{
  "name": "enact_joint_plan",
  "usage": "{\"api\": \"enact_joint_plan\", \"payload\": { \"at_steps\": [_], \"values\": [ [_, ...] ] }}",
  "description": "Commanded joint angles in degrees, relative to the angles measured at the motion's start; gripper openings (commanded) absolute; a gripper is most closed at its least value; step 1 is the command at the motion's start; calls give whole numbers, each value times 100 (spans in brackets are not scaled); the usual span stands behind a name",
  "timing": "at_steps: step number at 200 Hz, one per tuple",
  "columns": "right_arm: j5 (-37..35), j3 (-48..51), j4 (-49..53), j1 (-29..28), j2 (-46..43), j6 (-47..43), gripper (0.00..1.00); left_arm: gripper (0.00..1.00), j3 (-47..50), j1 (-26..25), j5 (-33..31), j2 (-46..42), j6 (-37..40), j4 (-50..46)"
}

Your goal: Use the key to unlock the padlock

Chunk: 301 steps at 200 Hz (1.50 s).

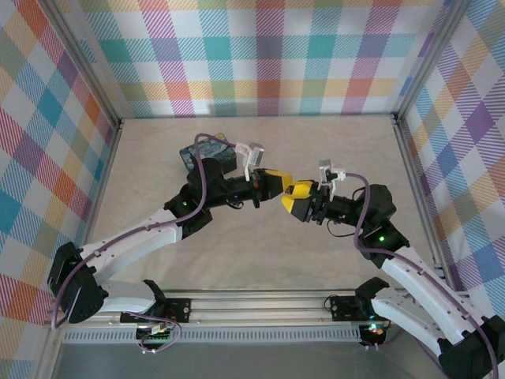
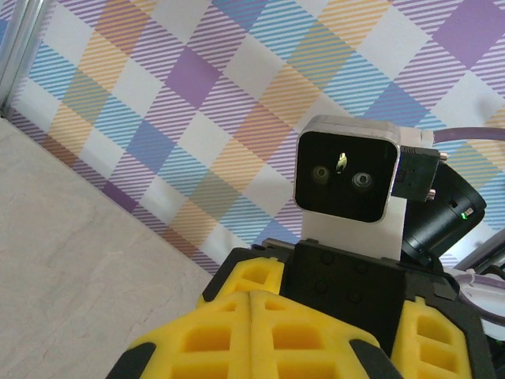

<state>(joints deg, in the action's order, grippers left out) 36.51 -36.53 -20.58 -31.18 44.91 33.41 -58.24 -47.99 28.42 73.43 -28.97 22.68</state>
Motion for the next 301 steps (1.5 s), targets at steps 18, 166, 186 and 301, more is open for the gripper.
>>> {"api": "enact_joint_plan", "payload": {
  "at_steps": [18,166,186,301],
  "values": [
    [31,-106,-227,11,-19,52,42,0,120,-83,7,-180,-47,209],
    [-301,-29,248,13,-166,-49,0,0,183,-80,-188,-211,-65,253],
    [-361,-29,357,15,-214,-89,0,0,182,-82,-197,-223,-57,254],
    [-406,-143,693,15,-228,-221,0,22,178,-87,-32,-156,-21,216]
  ]
}}
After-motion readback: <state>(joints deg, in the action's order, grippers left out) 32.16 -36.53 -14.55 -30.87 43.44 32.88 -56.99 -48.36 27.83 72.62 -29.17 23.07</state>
